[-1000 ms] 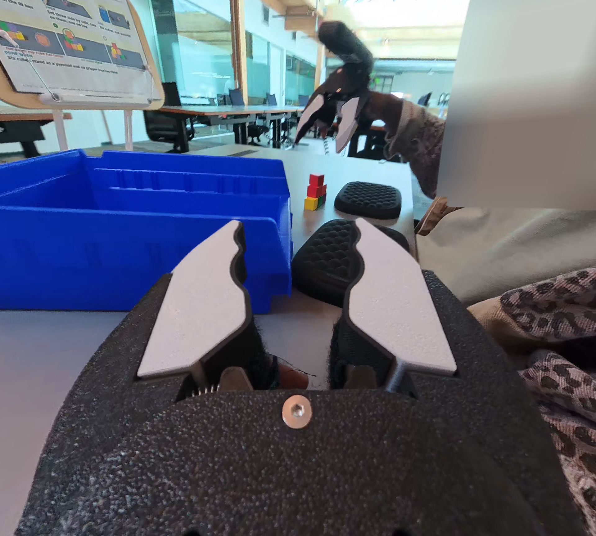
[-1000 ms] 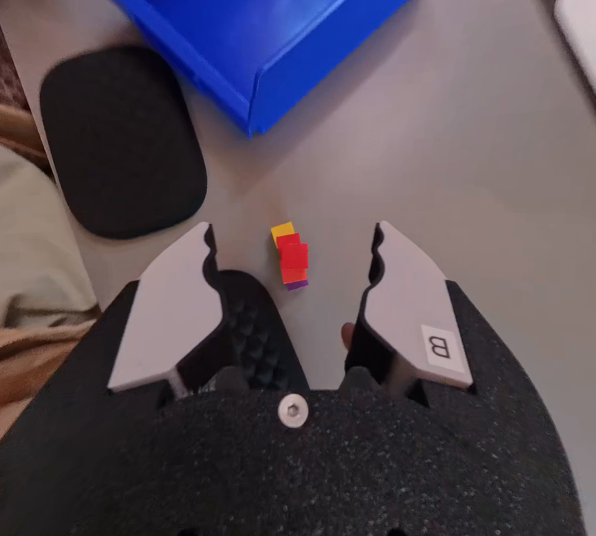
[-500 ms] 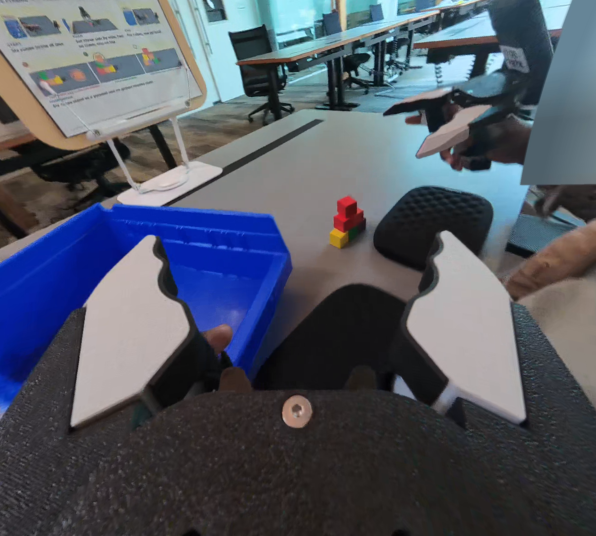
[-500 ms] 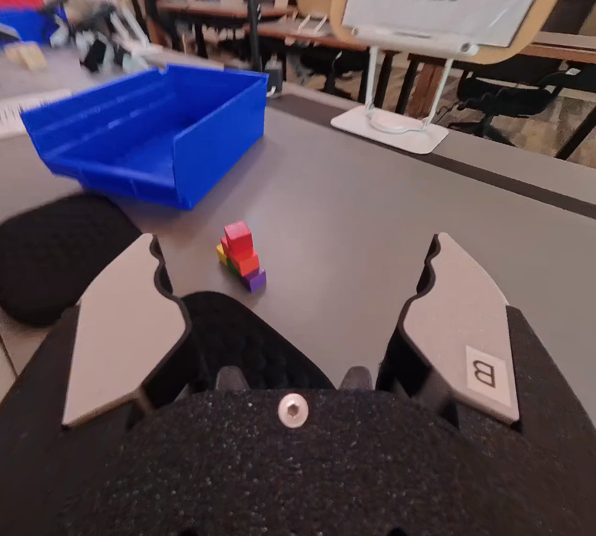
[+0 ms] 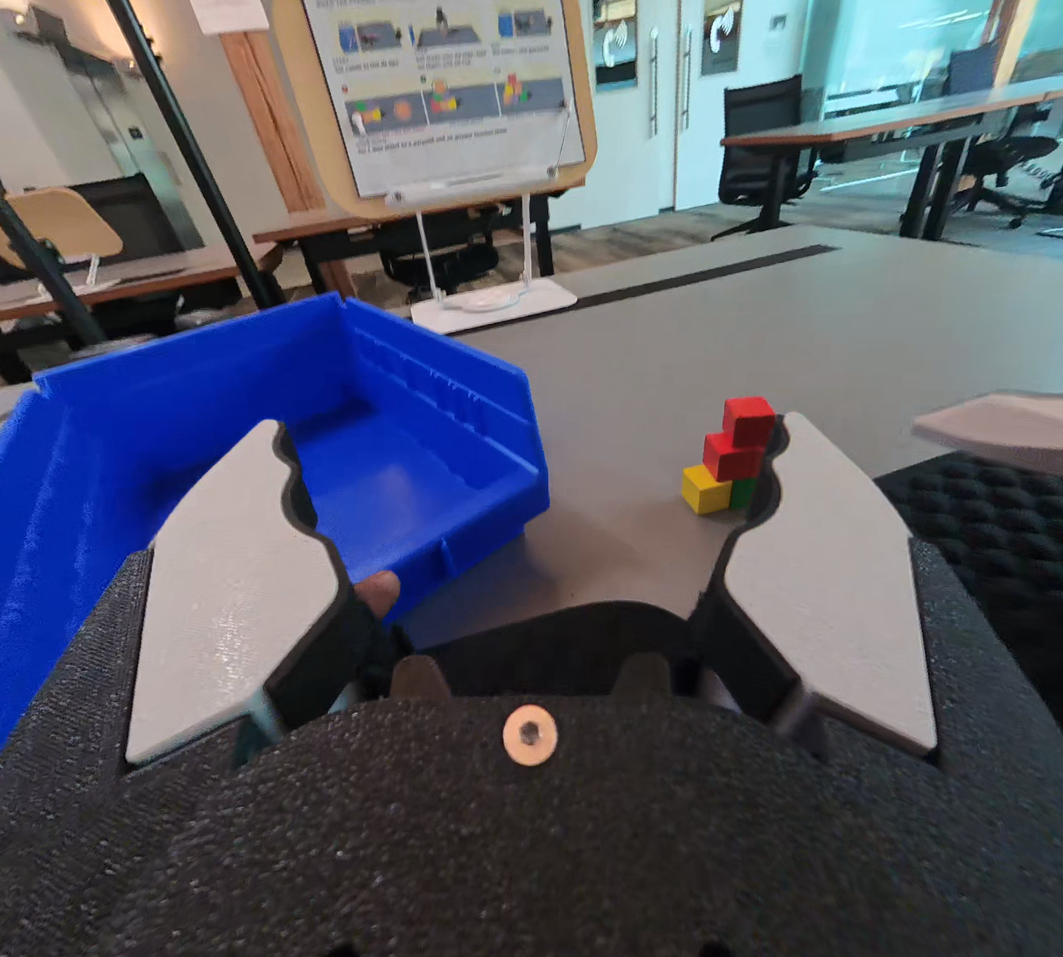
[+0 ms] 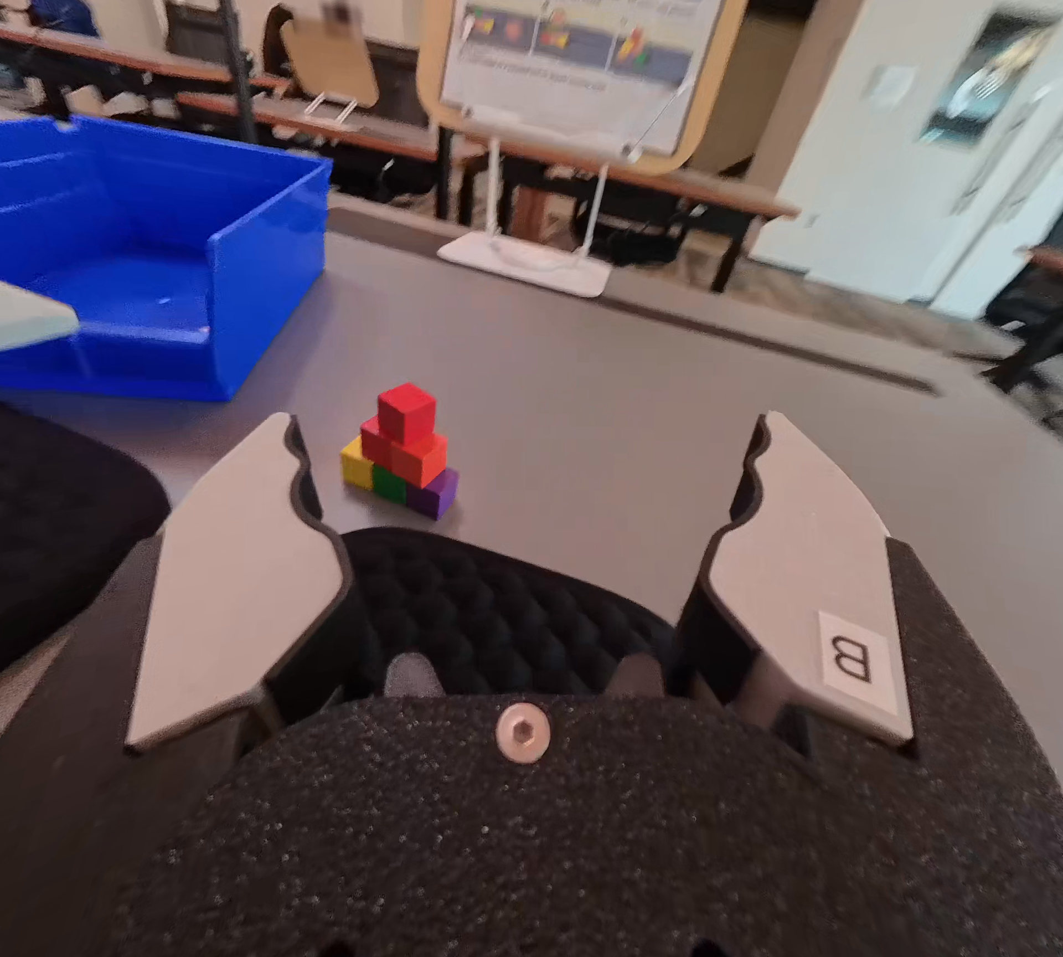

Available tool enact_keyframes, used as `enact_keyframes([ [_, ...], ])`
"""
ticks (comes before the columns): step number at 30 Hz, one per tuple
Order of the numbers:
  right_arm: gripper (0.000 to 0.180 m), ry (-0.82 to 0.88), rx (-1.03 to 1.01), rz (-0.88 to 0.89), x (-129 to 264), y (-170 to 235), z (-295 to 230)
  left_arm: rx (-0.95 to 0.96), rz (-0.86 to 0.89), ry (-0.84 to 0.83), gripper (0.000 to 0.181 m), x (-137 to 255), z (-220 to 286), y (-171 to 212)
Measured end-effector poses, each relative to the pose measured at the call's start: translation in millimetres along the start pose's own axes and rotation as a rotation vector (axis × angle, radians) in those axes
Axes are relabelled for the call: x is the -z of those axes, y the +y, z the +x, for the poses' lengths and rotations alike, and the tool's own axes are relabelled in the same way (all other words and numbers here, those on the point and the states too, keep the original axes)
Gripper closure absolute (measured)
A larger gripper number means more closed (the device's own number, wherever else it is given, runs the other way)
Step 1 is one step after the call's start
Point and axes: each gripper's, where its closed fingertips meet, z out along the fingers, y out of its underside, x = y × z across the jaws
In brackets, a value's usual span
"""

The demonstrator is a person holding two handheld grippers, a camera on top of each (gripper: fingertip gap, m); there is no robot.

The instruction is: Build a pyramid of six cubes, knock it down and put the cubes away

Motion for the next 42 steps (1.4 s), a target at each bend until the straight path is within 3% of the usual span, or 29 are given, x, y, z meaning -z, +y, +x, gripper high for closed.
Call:
enact_keyframes([
  [2,0.047,0.034,0.045,0.040,4,-4,-1,0.015,-0.017,-0.015,0.037,0,0,10],
  [9,0.037,0.018,-0.048,-0.090,-9,16,5,0.011,-0.007,0.012,0.038,0,3,9],
  [25,0.047,0.095,-0.005,-0.055,-5,11,10,-0.019,-0.049,0.192,0.039,-2,28,16],
  [26,0.058,0.095,-0.010,-0.041,-4,10,11,-0.019,-0.049,0.211,0.048,-2,30,16],
  [27,0.093,0.082,-0.013,-0.018,-2,7,10,-0.020,-0.037,0.245,0.074,0,33,15],
  [28,0.149,0.045,-0.010,0.014,0,3,5,-0.024,-0.002,0.320,0.132,6,42,11],
  [29,0.180,0.021,-0.006,0.035,2,1,2,-0.026,0.026,0.381,0.180,11,48,8],
  [35,0.180,-0.025,0.064,0.016,2,0,-10,-0.075,-0.070,0.395,0.181,5,53,19],
  [42,0.180,-0.288,0.000,0.026,13,-27,-59,-0.128,-0.244,0.423,0.180,-7,60,45],
])
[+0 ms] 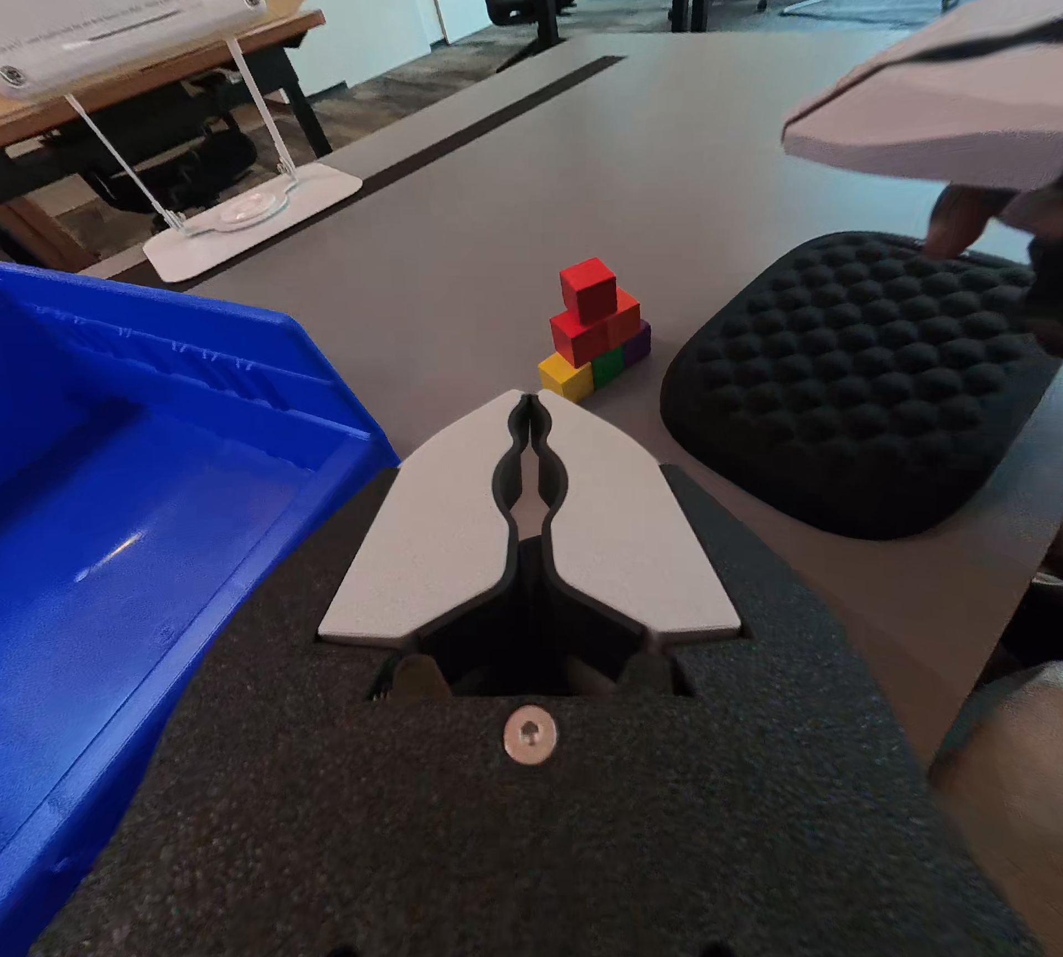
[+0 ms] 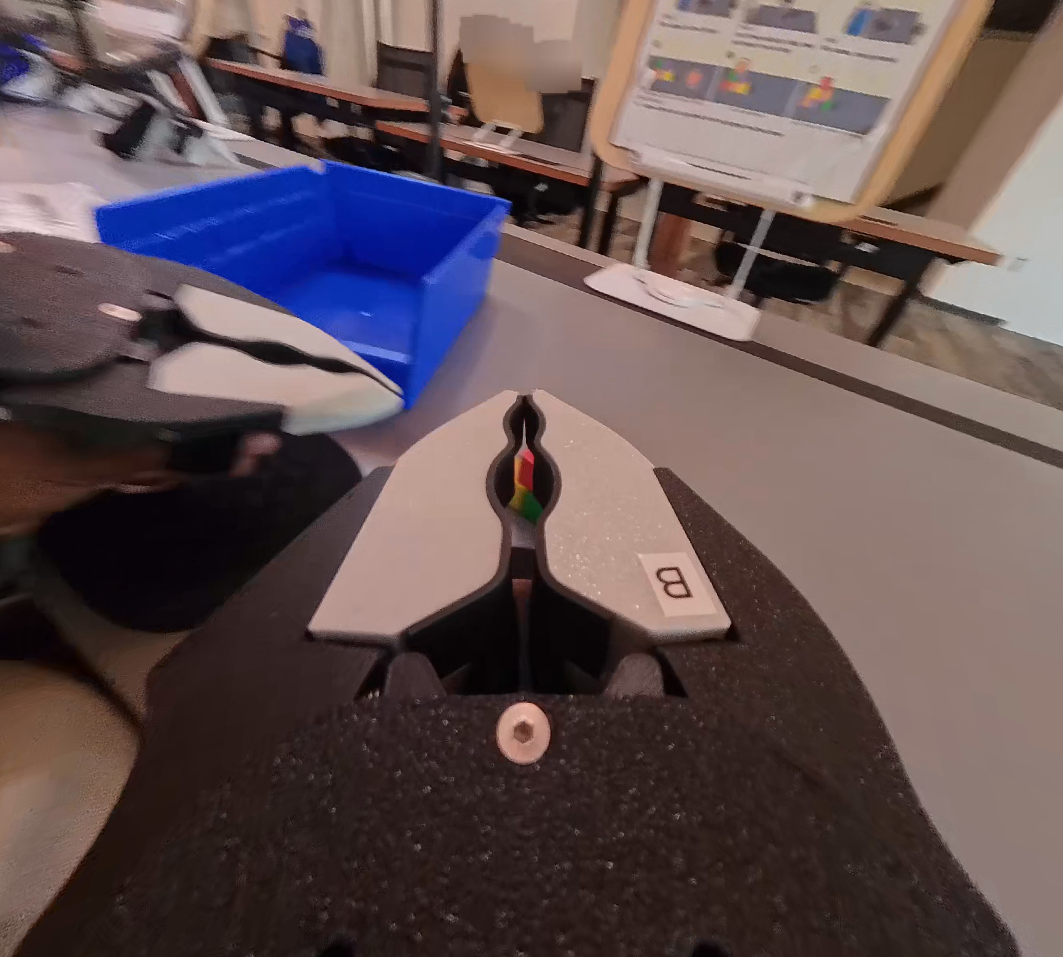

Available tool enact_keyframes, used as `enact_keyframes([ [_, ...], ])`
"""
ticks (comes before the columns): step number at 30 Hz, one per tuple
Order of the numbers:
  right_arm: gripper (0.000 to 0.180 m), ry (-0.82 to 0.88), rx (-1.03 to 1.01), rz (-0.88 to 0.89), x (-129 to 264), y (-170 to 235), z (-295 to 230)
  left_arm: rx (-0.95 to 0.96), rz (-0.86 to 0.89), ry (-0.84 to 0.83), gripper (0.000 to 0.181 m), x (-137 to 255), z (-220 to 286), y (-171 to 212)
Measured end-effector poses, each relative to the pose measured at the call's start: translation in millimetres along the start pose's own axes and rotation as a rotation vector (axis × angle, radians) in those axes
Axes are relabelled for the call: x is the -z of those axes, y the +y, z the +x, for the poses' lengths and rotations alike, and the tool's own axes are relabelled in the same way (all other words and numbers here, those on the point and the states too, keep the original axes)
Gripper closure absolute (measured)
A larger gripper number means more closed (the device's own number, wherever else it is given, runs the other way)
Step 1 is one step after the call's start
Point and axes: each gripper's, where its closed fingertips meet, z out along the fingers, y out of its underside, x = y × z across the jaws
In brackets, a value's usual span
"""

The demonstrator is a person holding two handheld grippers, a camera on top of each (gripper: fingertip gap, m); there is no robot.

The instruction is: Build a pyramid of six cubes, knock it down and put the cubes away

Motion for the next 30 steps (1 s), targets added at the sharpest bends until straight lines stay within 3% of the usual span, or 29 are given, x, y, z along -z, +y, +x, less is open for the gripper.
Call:
enact_keyframes([
  [7,0.180,-0.454,0.025,0.212,28,-85,-111,-0.064,-0.153,0.008,0.180,-13,6,19],
  [10,0.180,-0.542,0.205,0.149,32,-82,-156,-0.114,-0.222,-0.004,0.180,-17,8,29],
  [15,0.180,-0.501,0.439,-0.060,18,-43,-182,-0.199,-0.285,-0.032,0.180,-21,9,38],
  [24,0.180,-0.452,0.500,-0.124,17,-36,-176,-0.255,-0.270,-0.080,0.180,-21,9,36],
  [30,0.179,-0.473,0.446,-0.265,23,-28,-176,-0.292,-0.257,-0.118,0.181,-21,7,36],
])
